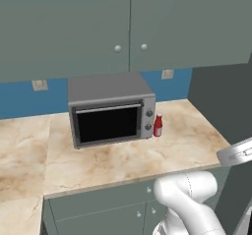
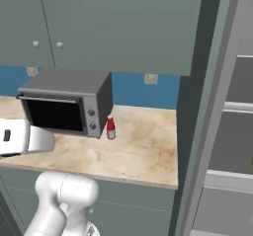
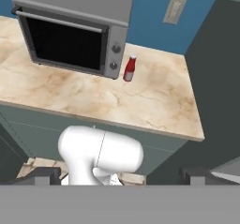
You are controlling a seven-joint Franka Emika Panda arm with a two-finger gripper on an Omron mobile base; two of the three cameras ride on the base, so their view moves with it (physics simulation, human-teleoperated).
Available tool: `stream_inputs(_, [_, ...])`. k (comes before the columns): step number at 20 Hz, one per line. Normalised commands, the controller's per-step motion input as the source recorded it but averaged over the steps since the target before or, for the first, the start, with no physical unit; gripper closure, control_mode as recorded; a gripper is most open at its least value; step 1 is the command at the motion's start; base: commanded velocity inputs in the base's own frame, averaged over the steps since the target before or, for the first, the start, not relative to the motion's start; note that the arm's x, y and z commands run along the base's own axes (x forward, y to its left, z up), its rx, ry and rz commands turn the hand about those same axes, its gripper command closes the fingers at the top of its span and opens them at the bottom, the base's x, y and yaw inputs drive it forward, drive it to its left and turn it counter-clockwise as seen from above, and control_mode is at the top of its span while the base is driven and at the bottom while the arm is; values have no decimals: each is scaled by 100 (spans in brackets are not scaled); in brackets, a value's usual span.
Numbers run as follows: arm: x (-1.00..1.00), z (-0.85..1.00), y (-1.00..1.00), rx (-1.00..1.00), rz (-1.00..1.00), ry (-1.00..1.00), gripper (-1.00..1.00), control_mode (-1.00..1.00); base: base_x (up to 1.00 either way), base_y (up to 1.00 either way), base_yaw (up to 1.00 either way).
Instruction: Place the ketchup and mayonnaise from the counter to the top shelf of the fridge. If the existing items in the fridge are on the top shelf, move them to other shelves.
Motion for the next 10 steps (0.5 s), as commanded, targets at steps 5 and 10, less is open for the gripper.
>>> stream_inputs(5, [0,0,0,0,0,0,-100,100,26,-19,2])
stream_inputs(10, [0,0,0,0,0,0,-100,100,3,-39,0])
